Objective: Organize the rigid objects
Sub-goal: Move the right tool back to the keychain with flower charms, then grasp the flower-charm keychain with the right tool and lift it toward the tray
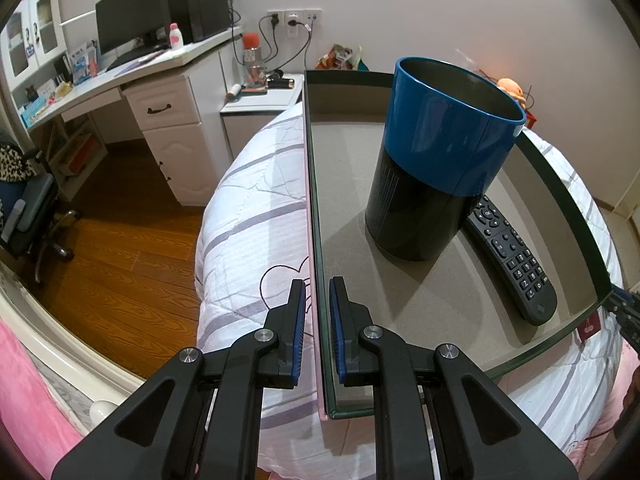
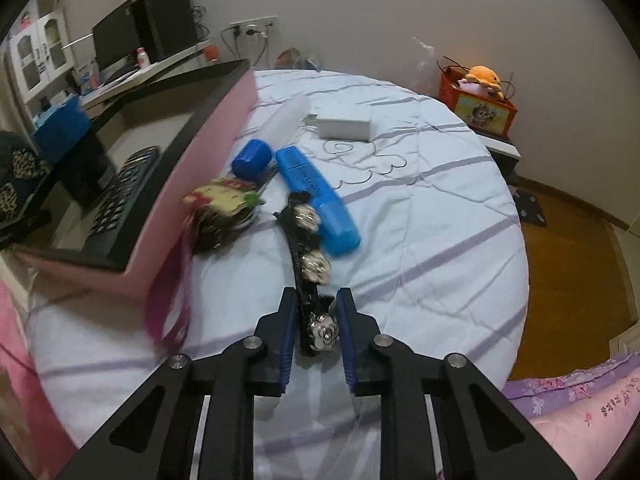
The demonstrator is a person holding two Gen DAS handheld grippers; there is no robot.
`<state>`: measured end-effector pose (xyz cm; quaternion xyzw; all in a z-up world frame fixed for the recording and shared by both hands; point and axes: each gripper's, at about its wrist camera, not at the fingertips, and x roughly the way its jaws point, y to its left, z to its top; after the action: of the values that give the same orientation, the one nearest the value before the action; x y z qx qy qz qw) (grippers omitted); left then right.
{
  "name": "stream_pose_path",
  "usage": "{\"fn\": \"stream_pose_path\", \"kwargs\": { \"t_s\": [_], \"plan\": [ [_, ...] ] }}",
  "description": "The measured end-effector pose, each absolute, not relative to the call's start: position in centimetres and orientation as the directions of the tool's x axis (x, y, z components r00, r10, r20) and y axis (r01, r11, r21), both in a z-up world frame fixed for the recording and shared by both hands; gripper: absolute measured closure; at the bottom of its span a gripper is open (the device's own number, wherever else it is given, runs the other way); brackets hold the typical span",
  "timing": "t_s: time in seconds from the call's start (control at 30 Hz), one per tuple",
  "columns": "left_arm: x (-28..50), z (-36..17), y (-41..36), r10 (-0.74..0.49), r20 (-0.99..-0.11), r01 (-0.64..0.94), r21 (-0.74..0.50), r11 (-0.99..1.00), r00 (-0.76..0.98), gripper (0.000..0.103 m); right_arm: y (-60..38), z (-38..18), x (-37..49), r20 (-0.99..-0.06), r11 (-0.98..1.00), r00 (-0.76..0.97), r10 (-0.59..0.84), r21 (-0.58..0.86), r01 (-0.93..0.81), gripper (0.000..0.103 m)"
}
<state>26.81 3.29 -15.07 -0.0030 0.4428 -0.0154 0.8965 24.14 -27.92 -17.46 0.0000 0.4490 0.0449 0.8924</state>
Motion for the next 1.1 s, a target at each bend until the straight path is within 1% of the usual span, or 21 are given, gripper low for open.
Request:
{"fn": "stream_pose_path", "kwargs": {
  "t_s": [0.07, 0.1, 0.13, 0.17, 0.27, 0.37, 0.43, 0.47, 0.5, 0.53, 0.77, 1.0, 1.1],
  "plan": [
    [26.8, -15.1, 3.4, -0.032, -0.794, 0.024, -0.022, 0.999, 0.607, 0.091, -28.0, -17.3, 23.9, -0.789, 0.995, 0.607, 0.094, 0.049, -0.090, 0.082],
    [26.8, -15.1, 3.3, -0.032, -0.795, 0.025, -0.022, 0.999, 0.606, 0.091, -28.1, -17.3, 23.9, -0.784, 0.995, 0.614, 0.093, 0.048, -0.090, 0.080],
    [26.8, -15.1, 3.3, -0.033, -0.794, 0.026, -0.022, 0.999, 0.607, 0.091, -28.2, -17.4, 24.1, -0.778, 0.996, 0.623, 0.077, 0.039, -0.075, 0.072],
    [26.8, -15.1, 3.3, -0.033, -0.794, 0.025, -0.023, 0.999, 0.606, 0.091, -28.2, -17.5, 24.3, -0.779, 0.998, 0.624, 0.064, 0.032, -0.063, 0.068],
    [26.9, -15.0, 3.3, -0.033, -0.795, 0.025, -0.022, 0.999, 0.606, 0.091, -28.2, -17.9, 25.2, -0.777, 0.997, 0.624, 0.078, 0.045, -0.068, 0.067],
    [26.9, -15.0, 3.3, -0.033, -0.795, 0.025, -0.023, 0.999, 0.605, 0.091, -27.6, -18.2, 25.8, -0.768, 0.996, 0.636, 0.074, 0.026, -0.084, 0.067],
    [26.9, -15.0, 3.4, -0.033, -0.795, 0.025, -0.022, 0.999, 0.605, 0.091, -27.3, -18.4, 26.0, -0.757, 0.997, 0.650, 0.060, 0.009, -0.081, 0.068],
    [26.9, -15.0, 3.4, -0.035, -0.795, 0.026, -0.024, 0.999, 0.605, 0.091, -27.3, -18.5, 26.0, -0.756, 0.997, 0.652, 0.060, 0.013, -0.077, 0.076],
    [26.9, -15.0, 3.3, -0.034, -0.795, 0.026, -0.024, 0.999, 0.605, 0.091, -27.4, -18.4, 25.9, -0.752, 0.997, 0.656, 0.065, 0.023, -0.072, 0.081],
    [26.9, -15.0, 3.3, -0.033, -0.795, 0.025, -0.023, 0.999, 0.605, 0.091, -27.4, -18.2, 25.7, -0.747, 0.997, 0.661, 0.070, 0.032, -0.069, 0.084],
    [26.9, -15.0, 3.4, -0.032, -0.795, 0.025, -0.021, 0.999, 0.606, 0.091, -27.6, -16.3, 24.4, -0.722, 0.994, 0.683, 0.111, 0.077, -0.081, 0.085],
    [27.0, -15.0, 3.4, -0.035, -0.795, 0.027, -0.024, 0.999, 0.606, 0.091, -26.2, -11.8, 23.9, -0.640, 0.990, 0.755, 0.142, 0.075, -0.123, 0.085],
    [27.1, -15.0, 3.3, -0.038, -0.795, 0.029, -0.025, 0.999, 0.605, 0.091, -24.9, -10.4, 24.3, -0.617, 0.989, 0.775, 0.140, 0.046, -0.142, 0.085]
  ]
}}
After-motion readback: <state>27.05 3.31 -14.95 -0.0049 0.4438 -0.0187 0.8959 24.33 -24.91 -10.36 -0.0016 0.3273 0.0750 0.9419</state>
